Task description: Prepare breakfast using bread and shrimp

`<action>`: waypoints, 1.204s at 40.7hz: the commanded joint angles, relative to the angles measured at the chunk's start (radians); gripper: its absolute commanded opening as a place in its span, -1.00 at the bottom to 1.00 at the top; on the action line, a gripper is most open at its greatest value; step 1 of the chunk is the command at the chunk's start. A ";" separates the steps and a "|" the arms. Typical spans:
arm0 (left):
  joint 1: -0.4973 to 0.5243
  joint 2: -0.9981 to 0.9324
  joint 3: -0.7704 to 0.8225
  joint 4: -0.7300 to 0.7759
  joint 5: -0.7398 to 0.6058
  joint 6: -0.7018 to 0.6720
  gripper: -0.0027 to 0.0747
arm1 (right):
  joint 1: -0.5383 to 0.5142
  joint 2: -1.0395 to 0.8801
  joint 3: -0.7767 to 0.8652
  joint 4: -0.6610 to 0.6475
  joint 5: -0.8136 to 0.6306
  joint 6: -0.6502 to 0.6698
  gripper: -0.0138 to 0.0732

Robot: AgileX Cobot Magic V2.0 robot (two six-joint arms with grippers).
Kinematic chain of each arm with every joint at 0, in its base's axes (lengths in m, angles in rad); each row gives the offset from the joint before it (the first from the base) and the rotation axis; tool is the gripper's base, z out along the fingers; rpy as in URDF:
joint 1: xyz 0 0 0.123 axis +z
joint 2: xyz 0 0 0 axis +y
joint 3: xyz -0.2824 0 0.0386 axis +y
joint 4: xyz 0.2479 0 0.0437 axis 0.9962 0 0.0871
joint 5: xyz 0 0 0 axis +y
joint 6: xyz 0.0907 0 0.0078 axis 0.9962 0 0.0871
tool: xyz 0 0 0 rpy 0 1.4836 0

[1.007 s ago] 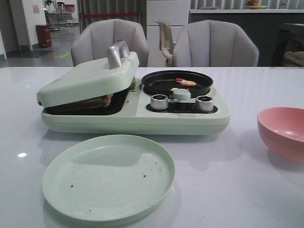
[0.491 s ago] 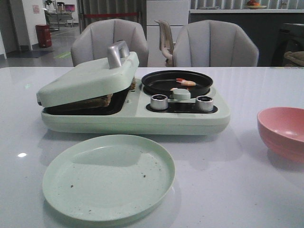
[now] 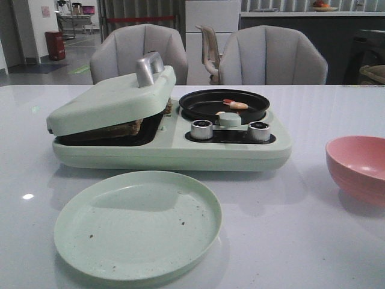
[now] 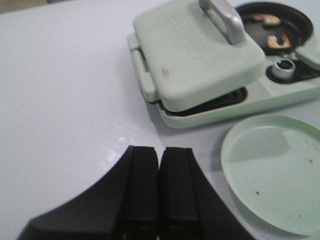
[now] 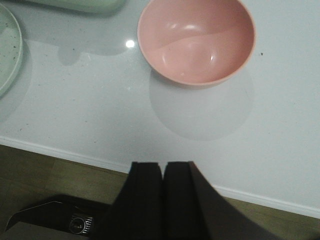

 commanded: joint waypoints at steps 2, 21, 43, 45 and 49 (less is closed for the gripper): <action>0.060 -0.152 0.143 -0.004 -0.247 -0.012 -0.67 | 0.000 0.000 -0.027 -0.007 -0.063 -0.005 -0.60; 0.163 -0.505 0.533 -0.029 -0.585 -0.012 -0.67 | 0.000 0.000 -0.027 -0.007 -0.063 -0.005 -0.60; 0.169 -0.516 0.550 -0.029 -0.649 -0.012 -0.67 | 0.000 0.000 -0.027 -0.007 -0.062 -0.005 -0.60; 0.169 -0.516 0.550 -0.029 -0.649 -0.012 -0.67 | 0.000 0.000 -0.027 -0.007 -0.062 -0.005 -0.60; 0.169 -0.516 0.550 -0.029 -0.649 -0.012 -0.67 | 0.000 0.000 -0.027 -0.007 -0.062 -0.005 -0.60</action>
